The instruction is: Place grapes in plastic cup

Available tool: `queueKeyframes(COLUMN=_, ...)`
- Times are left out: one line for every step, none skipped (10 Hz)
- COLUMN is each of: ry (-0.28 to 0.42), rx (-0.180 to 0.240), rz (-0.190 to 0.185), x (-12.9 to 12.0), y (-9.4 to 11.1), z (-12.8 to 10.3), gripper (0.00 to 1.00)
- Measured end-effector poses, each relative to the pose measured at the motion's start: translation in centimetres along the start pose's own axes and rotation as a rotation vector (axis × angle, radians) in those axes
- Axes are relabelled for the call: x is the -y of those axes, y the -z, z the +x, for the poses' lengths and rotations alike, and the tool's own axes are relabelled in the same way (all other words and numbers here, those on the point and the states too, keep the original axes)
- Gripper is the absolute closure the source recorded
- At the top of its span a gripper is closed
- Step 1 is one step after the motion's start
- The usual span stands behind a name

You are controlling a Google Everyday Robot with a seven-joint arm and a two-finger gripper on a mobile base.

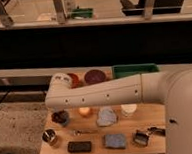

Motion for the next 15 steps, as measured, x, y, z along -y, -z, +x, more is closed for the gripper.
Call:
queueKeyframes(ry=0.001, rx=0.000, rz=0.001, x=0.06, y=-0.03, z=-0.05, gripper=1.00)
queueKeyframes(ry=0.001, rx=0.000, rz=0.000, x=0.05, y=-0.04, z=-0.08, gripper=1.00)
queueKeyframes(ry=0.002, rx=-0.001, rz=0.000, x=0.07, y=-0.04, z=-0.11, gripper=1.00)
queueKeyframes(ry=0.003, rx=-0.006, rz=0.000, x=0.13, y=0.02, z=-0.08, gripper=1.00)
queueKeyframes(ry=0.004, rx=-0.010, rz=-0.002, x=0.15, y=0.04, z=-0.07, gripper=1.00)
queueKeyframes(ry=0.004, rx=-0.011, rz=-0.002, x=0.15, y=0.03, z=-0.08, gripper=1.00)
queueKeyframes(ry=0.000, rx=-0.012, rz=-0.005, x=0.20, y=0.02, z=-0.03, gripper=0.98)
queueKeyframes(ry=-0.009, rx=-0.014, rz=-0.016, x=0.21, y=-0.07, z=0.06, gripper=0.88)
queueKeyframes(ry=-0.017, rx=-0.016, rz=-0.030, x=0.27, y=-0.26, z=0.07, gripper=0.78)
queueKeyframes(ry=-0.022, rx=-0.019, rz=-0.038, x=0.34, y=-0.36, z=0.09, gripper=0.70)
queueKeyframes(ry=-0.027, rx=-0.023, rz=-0.042, x=0.50, y=-0.48, z=0.08, gripper=0.57)
queueKeyframes(ry=-0.033, rx=-0.026, rz=-0.045, x=0.41, y=-0.51, z=0.08, gripper=0.48)
queueKeyframes(ry=-0.037, rx=-0.029, rz=-0.047, x=0.37, y=-0.54, z=0.06, gripper=0.40)
queueKeyframes(ry=-0.038, rx=-0.032, rz=-0.050, x=0.47, y=-0.58, z=0.02, gripper=0.29)
queueKeyframes(ry=-0.040, rx=-0.038, rz=-0.057, x=0.45, y=-0.51, z=-0.01, gripper=0.21)
